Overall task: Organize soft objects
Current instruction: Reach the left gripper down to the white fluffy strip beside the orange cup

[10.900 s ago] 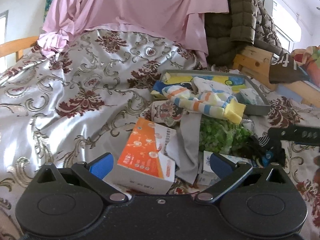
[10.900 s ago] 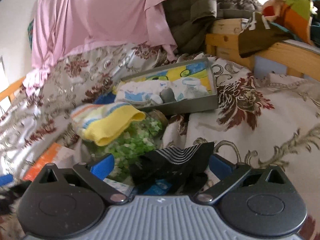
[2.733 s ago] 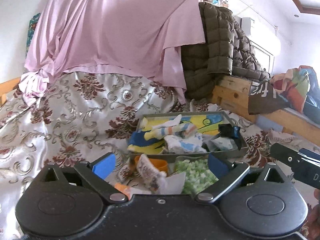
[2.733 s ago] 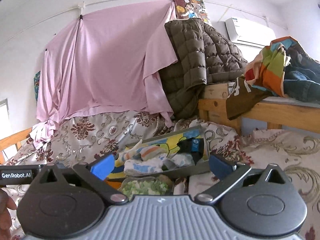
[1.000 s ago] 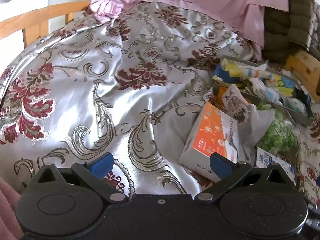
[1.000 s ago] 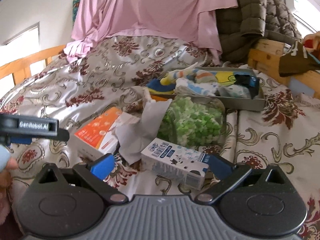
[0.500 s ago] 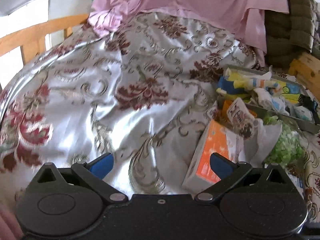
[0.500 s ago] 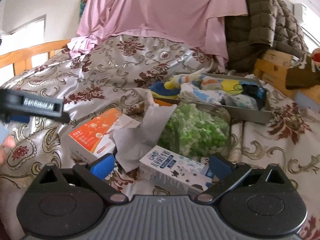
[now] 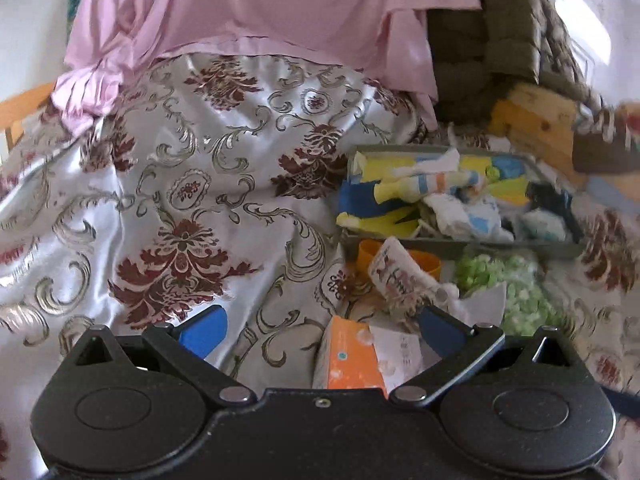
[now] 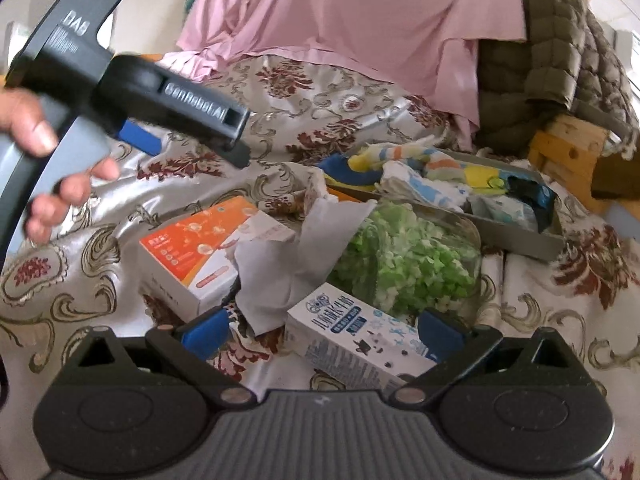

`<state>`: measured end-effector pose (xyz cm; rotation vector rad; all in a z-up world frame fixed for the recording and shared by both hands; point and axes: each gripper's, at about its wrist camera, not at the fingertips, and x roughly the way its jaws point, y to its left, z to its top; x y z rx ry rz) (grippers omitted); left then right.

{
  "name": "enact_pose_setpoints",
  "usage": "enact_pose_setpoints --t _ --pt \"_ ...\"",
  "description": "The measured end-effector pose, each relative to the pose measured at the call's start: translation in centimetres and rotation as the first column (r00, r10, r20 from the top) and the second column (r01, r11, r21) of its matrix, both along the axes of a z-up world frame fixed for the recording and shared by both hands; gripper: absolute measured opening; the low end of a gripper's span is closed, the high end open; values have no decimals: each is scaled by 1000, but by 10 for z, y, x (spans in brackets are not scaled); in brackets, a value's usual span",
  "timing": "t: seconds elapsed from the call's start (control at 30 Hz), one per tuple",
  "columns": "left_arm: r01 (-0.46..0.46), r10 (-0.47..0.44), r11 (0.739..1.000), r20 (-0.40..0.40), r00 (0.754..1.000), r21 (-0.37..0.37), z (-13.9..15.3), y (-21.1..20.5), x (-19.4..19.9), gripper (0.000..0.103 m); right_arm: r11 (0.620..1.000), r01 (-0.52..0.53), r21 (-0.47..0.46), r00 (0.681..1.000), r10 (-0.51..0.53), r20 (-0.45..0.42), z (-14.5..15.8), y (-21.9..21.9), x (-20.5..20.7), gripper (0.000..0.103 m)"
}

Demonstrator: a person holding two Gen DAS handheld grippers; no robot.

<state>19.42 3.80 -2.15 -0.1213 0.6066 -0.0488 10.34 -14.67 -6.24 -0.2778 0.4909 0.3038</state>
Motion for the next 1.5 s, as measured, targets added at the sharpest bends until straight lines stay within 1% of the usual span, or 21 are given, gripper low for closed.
enact_pose_setpoints --t 0.13,0.33,0.47,0.6,0.7,0.8,0.93,1.07,1.2,1.3,1.37,1.43,1.5 --pt "-15 14 997 -10 1000 -71 -1 11 8 102 999 -39 -37 999 39 7 -4 9 7 103" --pt "-5 1 995 -38 999 -102 -8 15 17 102 995 -82 -53 997 81 -17 -8 14 21 103" --pt "9 -14 996 -53 999 -88 -13 12 19 102 995 -82 -48 996 80 -37 -9 14 24 103" --pt "31 -34 997 -46 998 -68 -17 10 20 102 993 -107 -55 992 103 -67 -10 17 30 103" --pt "57 -59 997 -36 998 -50 -21 9 23 102 989 -135 -63 989 131 -73 -9 20 33 103" --pt "82 -83 996 -43 996 -33 -25 8 29 102 990 -126 -71 990 120 -80 -9 20 37 103" --pt "94 -97 995 -68 993 -36 -31 8 31 102 993 -106 -55 991 101 -90 -10 16 40 103" --pt "104 -108 993 -71 992 -52 -33 11 31 102 993 -107 -56 990 101 -98 -13 16 46 102" --pt "104 -112 991 -90 990 -89 -42 17 39 102 991 -116 -67 989 109 -100 -12 19 53 101" --pt "114 -125 987 -96 988 -115 -46 21 49 102 990 -133 -54 987 127 -103 -11 19 57 99" --pt "110 -118 989 -88 989 -96 -46 21 55 102 987 -149 -56 984 142 -111 -11 21 57 93" --pt "118 -124 990 -74 990 -71 -43 20 58 102 984 -165 -64 981 157 -114 -11 25 57 92" --pt "139 -145 986 -65 987 -88 -39 20 62 102 982 -171 -78 980 162 -112 -10 28 58 91"
